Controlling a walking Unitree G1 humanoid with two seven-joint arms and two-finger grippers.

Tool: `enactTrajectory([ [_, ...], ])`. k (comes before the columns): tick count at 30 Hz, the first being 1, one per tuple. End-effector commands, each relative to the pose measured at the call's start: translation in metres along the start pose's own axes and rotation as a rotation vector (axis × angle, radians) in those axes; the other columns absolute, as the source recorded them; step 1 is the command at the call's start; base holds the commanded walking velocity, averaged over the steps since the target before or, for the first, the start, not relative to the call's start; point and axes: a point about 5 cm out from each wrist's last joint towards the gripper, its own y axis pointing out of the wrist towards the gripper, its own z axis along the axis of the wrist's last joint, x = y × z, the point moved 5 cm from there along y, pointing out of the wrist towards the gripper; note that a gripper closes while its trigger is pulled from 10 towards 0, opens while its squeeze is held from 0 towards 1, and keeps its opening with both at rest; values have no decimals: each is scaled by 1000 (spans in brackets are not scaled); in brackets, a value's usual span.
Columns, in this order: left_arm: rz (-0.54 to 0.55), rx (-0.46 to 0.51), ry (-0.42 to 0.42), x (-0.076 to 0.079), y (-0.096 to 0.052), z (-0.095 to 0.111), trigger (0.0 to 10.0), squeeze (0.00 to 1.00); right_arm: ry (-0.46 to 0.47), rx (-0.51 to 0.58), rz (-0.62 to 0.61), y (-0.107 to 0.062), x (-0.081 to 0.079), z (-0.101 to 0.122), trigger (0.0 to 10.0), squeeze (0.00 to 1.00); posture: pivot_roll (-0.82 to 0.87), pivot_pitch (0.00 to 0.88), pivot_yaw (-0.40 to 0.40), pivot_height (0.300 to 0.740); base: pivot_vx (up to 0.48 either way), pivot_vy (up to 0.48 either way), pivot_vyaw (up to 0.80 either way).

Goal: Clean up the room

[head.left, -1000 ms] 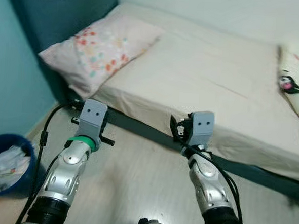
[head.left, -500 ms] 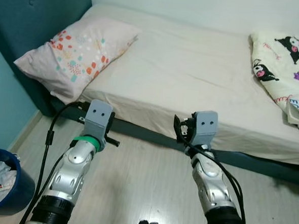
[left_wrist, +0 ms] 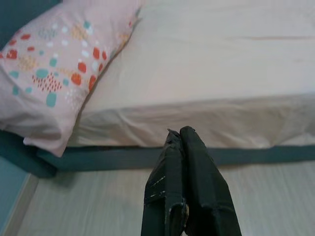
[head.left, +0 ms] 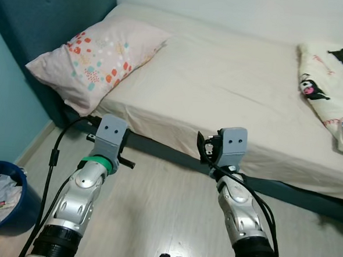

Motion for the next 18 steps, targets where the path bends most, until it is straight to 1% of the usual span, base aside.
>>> enactTrajectory([
  [1, -9, -10, 12, 2, -3, -5, 10000, 0, 3, -8, -6, -2, 1, -4, 10000, 0, 19, 100, 45, 726, 0, -319, 0],
  [18, -18, -5, 12, 3, -2, -4, 10000, 0, -1, -6, -4, -1, 1, -3, 10000, 0, 18, 90, 45, 726, 0, -309, 0],
])
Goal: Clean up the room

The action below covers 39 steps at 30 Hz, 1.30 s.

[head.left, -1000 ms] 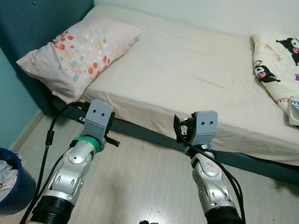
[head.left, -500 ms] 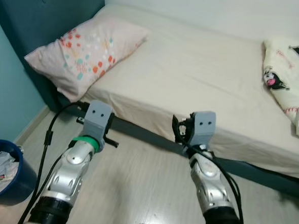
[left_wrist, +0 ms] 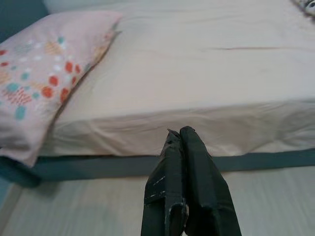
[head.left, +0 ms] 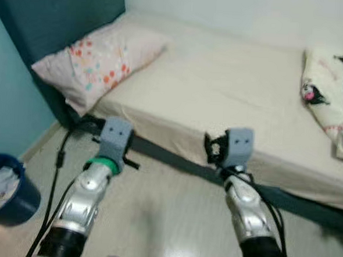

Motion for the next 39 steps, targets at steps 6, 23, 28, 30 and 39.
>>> enactTrajectory([
  [6, 7, -25, 7, -4, -3, -8, 10000, 0, 11, -15, 10, -1, -5, -5, 10000, 0, 17, 83, 45, 726, 0, -329, 0],
  [23, 0, -24, 5, -3, -2, -8, 10000, 0, 11, -16, 9, -2, -5, -6, 10000, 0, 16, 82, 46, 726, 0, -407, 0],
  [28, -2, -24, 4, -3, -3, -7, 10000, 0, 11, -17, 8, -2, -5, -6, 10000, 0, 16, 84, 47, 726, 0, -434, 0],
  [30, -2, -24, 4, -3, -3, -7, 10000, 0, 11, -17, 8, -2, -5, -6, 10000, 0, 16, 84, 47, 726, 0, -439, 0],
  [39, -5, -23, 1, -2, -3, -7, 10000, 0, 18, -18, 2, -2, -4, -6, 10000, 0, 15, 85, 48, 726, 0, -439, 0],
])
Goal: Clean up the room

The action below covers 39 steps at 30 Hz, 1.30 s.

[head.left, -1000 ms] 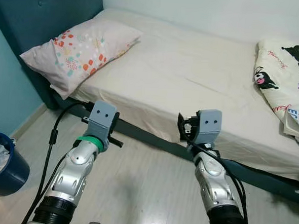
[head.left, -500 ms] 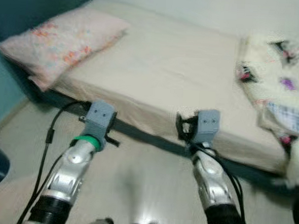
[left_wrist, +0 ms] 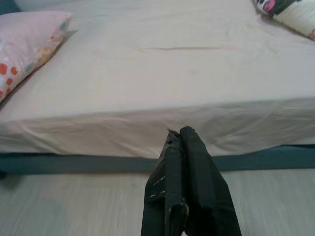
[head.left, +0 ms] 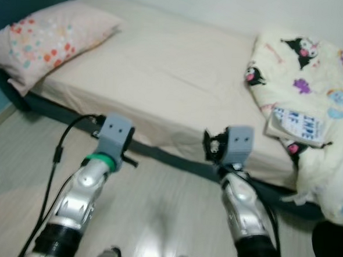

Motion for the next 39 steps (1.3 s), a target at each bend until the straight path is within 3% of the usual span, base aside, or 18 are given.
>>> enactTrajectory([
  [1, -21, -15, -5, 7, 0, -4, 10000, 0, -1, -16, -25, -3, 9, -5, 10000, 0, 15, 85, 48, 726, 0, -439, 0],
  [18, -23, -16, -6, 8, -1, -4, 10000, 0, 1, -20, -27, -3, 9, -5, 10000, 0, 16, 89, 49, 726, 0, -433, 0],
  [29, -32, -13, -40, 10, 0, -1, 10000, 0, 12, -26, -32, -3, 10, -6, 10000, 0, 14, 91, 48, 726, 0, 0, -800],
  [39, -3, 8, -11, 5, 2, 2, 10000, 0, -3, -12, -28, -3, 10, -3, 10000, 0, 12, 91, 49, 726, 131, 0, 0],
])
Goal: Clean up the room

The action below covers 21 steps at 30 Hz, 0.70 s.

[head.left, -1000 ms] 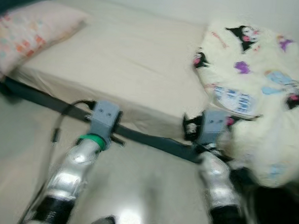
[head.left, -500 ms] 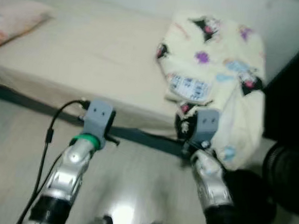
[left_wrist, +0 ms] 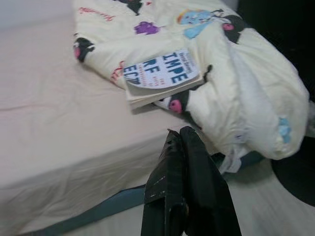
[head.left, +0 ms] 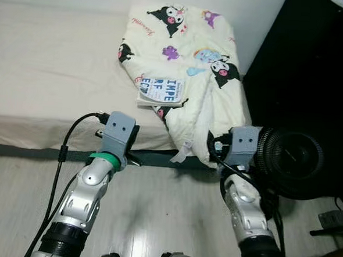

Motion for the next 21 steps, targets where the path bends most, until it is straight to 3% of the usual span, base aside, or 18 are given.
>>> enactTrajectory([
  [1, 5, -20, 0, 0, -3, -8, 10000, 0, -1, -1, -3, -2, 2, -1, 10000, 0, 12, 91, 49, 726, 480, 0, 0],
  [21, 2, -13, 1, 1, -2, -7, 10000, 0, -6, 2, 1, -2, 2, -1, 10000, 0, 9, 94, 46, 726, 477, 0, 0],
])
